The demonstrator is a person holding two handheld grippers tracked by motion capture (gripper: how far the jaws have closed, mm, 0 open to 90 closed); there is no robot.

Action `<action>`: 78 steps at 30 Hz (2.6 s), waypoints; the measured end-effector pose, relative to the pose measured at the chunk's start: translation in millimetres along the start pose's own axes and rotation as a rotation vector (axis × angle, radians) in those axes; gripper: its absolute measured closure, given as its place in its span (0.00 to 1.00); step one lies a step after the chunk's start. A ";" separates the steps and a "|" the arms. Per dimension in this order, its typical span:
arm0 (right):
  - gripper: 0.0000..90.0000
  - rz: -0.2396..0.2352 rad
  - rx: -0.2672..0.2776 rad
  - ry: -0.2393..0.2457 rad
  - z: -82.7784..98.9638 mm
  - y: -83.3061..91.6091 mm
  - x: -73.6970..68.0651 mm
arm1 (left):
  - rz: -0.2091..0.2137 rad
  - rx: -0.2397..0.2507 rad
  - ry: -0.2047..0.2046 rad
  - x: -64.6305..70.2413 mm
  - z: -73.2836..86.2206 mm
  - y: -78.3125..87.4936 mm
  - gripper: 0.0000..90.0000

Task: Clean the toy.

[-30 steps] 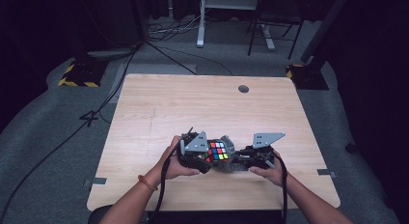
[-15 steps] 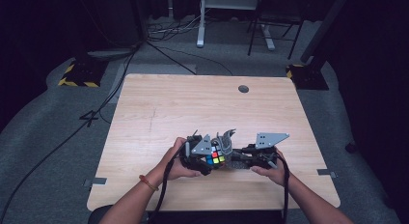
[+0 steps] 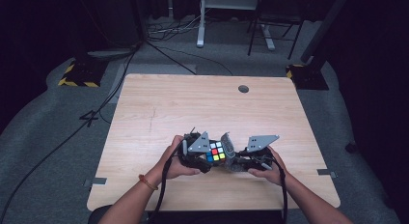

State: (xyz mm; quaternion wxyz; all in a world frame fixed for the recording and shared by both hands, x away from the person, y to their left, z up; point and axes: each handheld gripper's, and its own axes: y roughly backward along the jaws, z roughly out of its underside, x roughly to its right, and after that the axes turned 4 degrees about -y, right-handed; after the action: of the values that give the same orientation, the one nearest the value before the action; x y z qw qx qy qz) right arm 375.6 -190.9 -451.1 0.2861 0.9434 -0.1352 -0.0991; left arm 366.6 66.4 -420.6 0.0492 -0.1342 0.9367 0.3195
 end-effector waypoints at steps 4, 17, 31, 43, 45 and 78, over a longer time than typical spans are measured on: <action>0.88 -0.031 0.027 0.018 -1.4 6.0 -4.7 | 0.009 -0.022 0.011 -3.9 3.7 -1.4 0.37; 0.88 0.062 0.154 0.019 -10.5 17.2 -5.0 | 0.064 -0.029 -0.012 7.6 -0.1 -11.6 0.37; 0.88 0.005 -0.012 -0.031 5.4 -8.3 0.6 | 0.040 0.065 0.009 2.6 -4.3 6.2 0.37; 0.88 0.047 0.111 0.047 -9.3 18.0 -13.9 | 0.037 -0.013 -0.002 3.7 0.0 -4.8 0.37; 0.88 0.056 0.128 0.043 -9.3 20.0 -12.7 | 0.044 -0.010 0.000 6.1 -0.6 -6.9 0.37; 0.87 0.063 0.057 -0.001 -3.4 12.5 -4.6 | 0.044 0.014 -0.021 10.3 -5.0 -4.5 0.37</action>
State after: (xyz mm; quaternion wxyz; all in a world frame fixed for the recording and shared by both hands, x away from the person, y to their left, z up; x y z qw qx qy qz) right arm 369.6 -197.8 -440.7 0.2618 0.9465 -0.1678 -0.0867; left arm 357.9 57.7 -421.1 0.0527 -0.1097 0.9411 0.3154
